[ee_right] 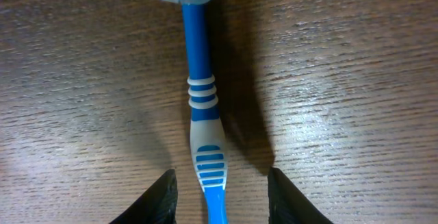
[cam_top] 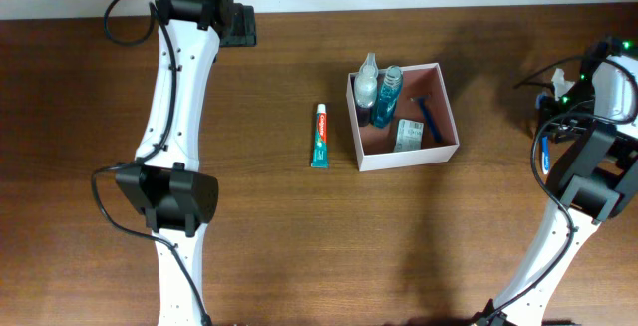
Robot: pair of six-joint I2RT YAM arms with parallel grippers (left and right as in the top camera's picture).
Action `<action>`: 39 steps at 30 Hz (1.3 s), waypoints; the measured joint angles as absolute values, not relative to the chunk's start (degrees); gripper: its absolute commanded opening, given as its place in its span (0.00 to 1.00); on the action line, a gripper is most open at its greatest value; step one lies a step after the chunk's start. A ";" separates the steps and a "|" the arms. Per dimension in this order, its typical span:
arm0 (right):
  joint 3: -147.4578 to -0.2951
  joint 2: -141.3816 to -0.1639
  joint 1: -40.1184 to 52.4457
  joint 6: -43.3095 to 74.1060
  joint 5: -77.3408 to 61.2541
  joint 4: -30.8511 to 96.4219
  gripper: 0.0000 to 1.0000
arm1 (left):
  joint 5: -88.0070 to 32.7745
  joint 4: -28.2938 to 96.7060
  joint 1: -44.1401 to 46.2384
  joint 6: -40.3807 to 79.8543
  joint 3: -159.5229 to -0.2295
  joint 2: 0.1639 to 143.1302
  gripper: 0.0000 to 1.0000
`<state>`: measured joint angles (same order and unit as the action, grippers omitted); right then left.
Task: Pack container
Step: 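Move the right gripper to the blue toothbrush and grasp it, then carry the toothbrush with the right gripper into the box and release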
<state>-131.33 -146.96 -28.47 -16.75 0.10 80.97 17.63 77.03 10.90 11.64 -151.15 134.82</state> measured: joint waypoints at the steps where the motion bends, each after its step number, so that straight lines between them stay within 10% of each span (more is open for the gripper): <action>1: -131.33 -147.04 -28.47 -16.78 0.01 80.99 0.33 | 17.65 77.03 10.90 11.64 -151.15 134.82 0.99; 14: -131.33 -147.30 -28.47 -16.95 -0.30 81.12 0.04 | 17.63 77.03 10.90 11.64 -151.15 134.82 0.99; 39: -149.47 -146.08 -26.46 -8.91 -15.75 97.08 0.04 | 17.63 75.55 10.90 11.66 -151.15 134.82 0.99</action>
